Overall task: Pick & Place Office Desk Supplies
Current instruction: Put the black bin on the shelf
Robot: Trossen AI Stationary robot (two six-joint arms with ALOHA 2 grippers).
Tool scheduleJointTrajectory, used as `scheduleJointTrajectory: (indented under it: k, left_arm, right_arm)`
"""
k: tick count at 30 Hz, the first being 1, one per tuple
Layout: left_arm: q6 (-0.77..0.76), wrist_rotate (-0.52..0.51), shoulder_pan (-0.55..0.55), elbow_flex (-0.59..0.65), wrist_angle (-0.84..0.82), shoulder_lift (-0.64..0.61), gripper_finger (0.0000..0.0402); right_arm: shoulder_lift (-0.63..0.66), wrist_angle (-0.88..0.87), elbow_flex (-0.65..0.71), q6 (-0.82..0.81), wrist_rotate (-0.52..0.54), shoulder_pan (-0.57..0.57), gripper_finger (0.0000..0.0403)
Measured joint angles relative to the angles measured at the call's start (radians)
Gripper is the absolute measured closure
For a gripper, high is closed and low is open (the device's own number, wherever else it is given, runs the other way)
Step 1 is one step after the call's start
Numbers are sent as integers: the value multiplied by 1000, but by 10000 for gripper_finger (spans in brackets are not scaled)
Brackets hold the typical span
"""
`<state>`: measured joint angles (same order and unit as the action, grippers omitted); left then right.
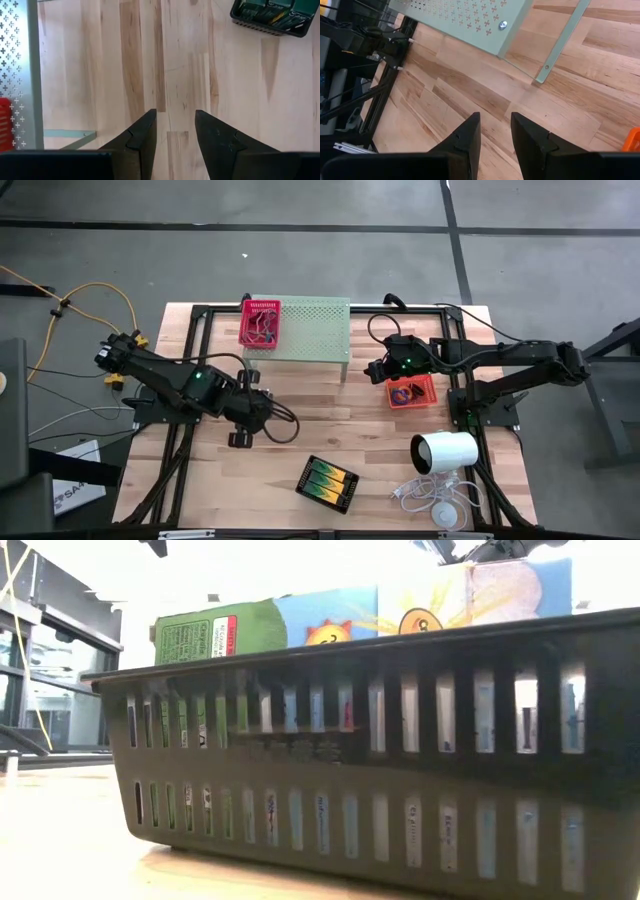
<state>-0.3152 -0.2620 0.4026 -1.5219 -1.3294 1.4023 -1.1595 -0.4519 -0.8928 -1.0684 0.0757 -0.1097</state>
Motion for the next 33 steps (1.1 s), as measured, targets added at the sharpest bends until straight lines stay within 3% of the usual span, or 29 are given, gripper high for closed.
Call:
scheduleJointTrajectory:
  k: [16, 27, 33]
  left_arm:
    - [52, 10, 23, 1, 2, 35, 274]
    - [422, 33, 98, 1, 27, 135, 274]
    - [685, 173, 102, 1, 139, 185, 274]
  right_arm:
    - [0, 0, 0, 0, 0, 0, 308]
    - [0, 0, 0, 0, 0, 0, 308]
    - [0, 0, 0, 0, 0, 0, 308]
